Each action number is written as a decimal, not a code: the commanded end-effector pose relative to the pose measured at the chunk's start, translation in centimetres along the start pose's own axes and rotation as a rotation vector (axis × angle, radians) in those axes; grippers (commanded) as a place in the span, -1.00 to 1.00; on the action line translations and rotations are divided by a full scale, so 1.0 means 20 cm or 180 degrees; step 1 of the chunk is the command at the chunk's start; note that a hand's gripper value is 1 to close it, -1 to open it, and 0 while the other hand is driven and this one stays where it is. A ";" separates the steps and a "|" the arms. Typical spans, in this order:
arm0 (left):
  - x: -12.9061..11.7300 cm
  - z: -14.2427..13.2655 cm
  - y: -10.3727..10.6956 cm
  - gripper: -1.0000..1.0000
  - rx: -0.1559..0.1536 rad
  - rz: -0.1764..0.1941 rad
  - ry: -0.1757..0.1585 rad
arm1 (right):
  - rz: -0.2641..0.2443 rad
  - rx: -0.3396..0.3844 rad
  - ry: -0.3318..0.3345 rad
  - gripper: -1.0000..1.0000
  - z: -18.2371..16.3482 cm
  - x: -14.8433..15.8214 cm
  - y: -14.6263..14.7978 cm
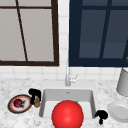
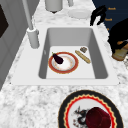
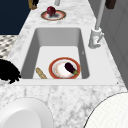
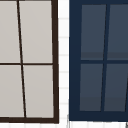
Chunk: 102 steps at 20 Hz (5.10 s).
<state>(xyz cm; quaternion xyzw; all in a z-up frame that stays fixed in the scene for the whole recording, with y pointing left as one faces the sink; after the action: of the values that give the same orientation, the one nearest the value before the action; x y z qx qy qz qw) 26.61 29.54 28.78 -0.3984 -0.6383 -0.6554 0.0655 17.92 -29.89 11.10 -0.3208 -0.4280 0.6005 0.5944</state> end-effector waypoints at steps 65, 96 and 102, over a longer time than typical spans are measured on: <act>-1.85 -0.61 -0.50 1.00 0.0106 0.0058 0.0266 | 0.0000 0.0000 0.0000 0.00 0.00 0.00 0.00; -2.30 -0.48 -0.50 1.00 0.0252 0.0529 0.0169 | 0.0000 0.0000 0.0000 0.00 0.00 0.00 0.00; -2.28 -0.51 -0.43 -1.00 0.0318 0.0379 0.0146 | 0.0000 0.0000 0.0000 0.00 0.00 0.00 0.00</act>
<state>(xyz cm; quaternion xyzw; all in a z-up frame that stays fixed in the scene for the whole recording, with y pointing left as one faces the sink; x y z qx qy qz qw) 47.73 2.77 -4.06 -0.4373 -0.6361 -0.6176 0.1507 17.92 -29.89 11.10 -0.3208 -0.4280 0.6005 0.5944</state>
